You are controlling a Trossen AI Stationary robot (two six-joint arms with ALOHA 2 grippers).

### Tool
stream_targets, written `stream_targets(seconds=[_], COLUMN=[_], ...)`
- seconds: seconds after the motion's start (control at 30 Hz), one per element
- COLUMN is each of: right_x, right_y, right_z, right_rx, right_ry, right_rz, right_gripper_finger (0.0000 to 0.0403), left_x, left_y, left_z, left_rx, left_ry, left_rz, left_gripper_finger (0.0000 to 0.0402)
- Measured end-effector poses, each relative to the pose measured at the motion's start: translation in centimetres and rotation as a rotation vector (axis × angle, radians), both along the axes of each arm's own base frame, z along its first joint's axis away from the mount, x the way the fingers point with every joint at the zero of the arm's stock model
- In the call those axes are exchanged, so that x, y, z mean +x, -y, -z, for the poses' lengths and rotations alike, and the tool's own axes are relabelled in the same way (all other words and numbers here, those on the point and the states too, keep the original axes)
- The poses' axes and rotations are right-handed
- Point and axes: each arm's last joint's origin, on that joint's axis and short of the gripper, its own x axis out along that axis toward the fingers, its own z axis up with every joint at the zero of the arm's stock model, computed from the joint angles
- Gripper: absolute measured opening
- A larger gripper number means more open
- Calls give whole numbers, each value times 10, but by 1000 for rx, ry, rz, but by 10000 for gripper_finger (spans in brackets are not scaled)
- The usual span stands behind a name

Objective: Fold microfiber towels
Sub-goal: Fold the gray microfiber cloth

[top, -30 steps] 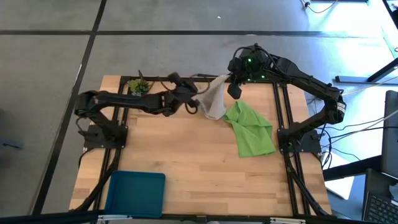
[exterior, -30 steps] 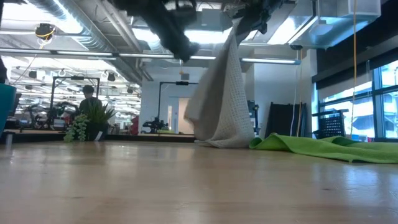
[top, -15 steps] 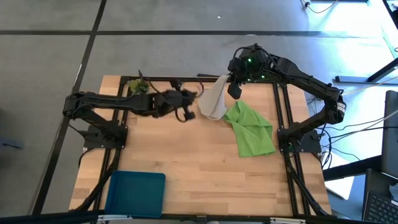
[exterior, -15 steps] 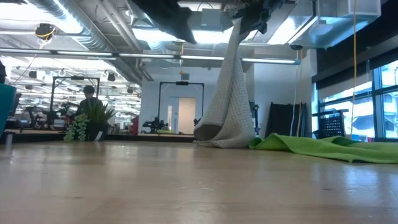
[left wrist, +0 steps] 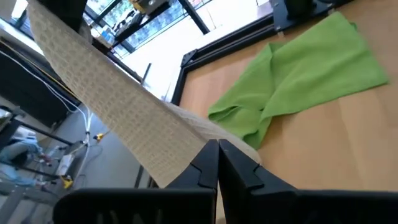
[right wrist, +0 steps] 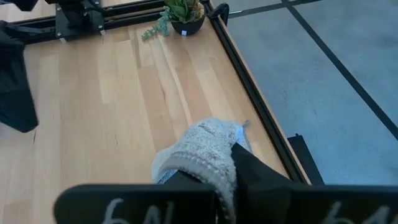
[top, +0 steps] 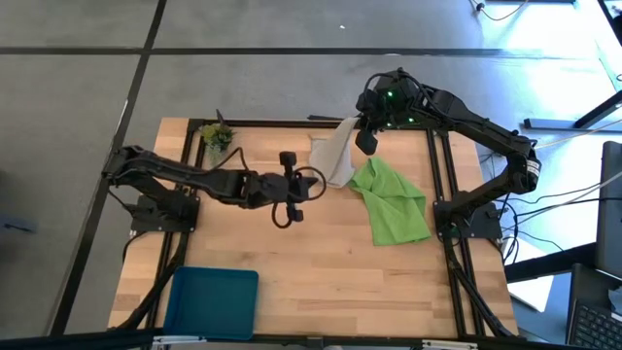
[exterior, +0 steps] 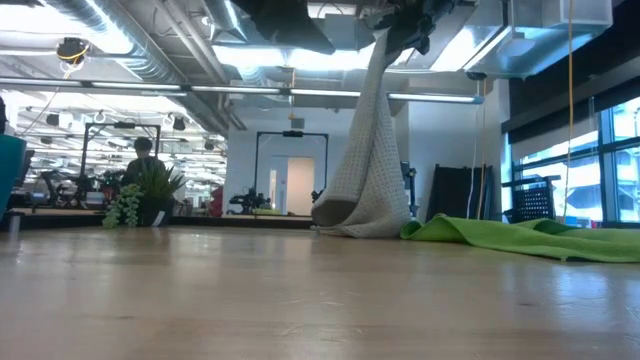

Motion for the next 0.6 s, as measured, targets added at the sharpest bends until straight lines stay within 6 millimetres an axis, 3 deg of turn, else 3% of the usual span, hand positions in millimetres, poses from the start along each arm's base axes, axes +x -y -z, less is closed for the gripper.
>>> stream_targets(seconds=[0.17,0.4,0.6], right_x=[0,1,3], right_y=[0,1,1], right_z=[0,-2,-4], right_rx=[0,-13,-22], right_ry=[1,24,50], right_rz=[0,0,3], right_gripper_finger=[6,6,6], left_x=[0,1,28], left_y=[2,-12,-29], left_z=[0,0,22], left_rx=[5,-9,-22], left_ry=[-6,4,51], left_rz=[29,-18,-64], left_gripper_finger=[15,70,81])
